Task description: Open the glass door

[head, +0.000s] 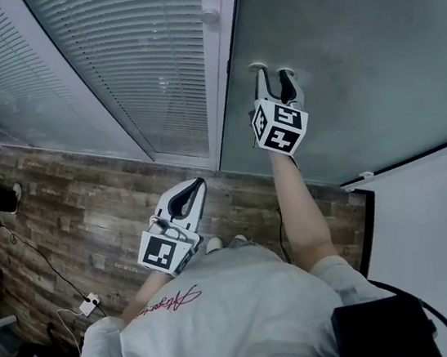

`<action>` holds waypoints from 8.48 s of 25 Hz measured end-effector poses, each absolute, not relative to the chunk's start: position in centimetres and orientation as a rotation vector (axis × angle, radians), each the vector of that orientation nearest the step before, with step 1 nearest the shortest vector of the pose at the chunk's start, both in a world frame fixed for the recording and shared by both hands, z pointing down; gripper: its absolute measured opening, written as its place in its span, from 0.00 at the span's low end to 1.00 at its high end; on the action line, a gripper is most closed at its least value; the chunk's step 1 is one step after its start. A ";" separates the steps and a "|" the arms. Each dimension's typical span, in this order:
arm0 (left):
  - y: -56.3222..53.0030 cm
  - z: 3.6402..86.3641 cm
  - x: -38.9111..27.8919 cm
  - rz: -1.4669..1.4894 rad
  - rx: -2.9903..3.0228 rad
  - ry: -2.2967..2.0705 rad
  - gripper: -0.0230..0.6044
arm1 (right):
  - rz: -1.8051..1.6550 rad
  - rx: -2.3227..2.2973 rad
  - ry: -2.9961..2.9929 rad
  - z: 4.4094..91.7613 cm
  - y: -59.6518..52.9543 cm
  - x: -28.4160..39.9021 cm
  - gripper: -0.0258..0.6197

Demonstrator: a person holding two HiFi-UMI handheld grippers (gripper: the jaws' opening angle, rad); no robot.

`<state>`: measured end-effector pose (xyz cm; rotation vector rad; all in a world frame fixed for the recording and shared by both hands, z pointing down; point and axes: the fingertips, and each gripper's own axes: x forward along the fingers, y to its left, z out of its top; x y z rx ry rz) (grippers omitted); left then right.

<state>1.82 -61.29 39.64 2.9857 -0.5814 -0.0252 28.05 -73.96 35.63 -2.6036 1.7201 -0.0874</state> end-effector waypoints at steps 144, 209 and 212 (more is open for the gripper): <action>10.3 38.3 3.4 -0.135 2.981 -0.303 0.06 | 0.079 -1.919 2.424 34.6 0.6 14.8 0.26; 33.1 38.0 23.5 0.068 3.054 0.465 0.06 | 0.027 -1.470 2.623 33.4 27.5 33.8 0.25; 33.2 38.1 23.5 0.083 3.056 0.446 0.06 | 0.022 -1.456 2.631 33.3 28.0 34.4 0.25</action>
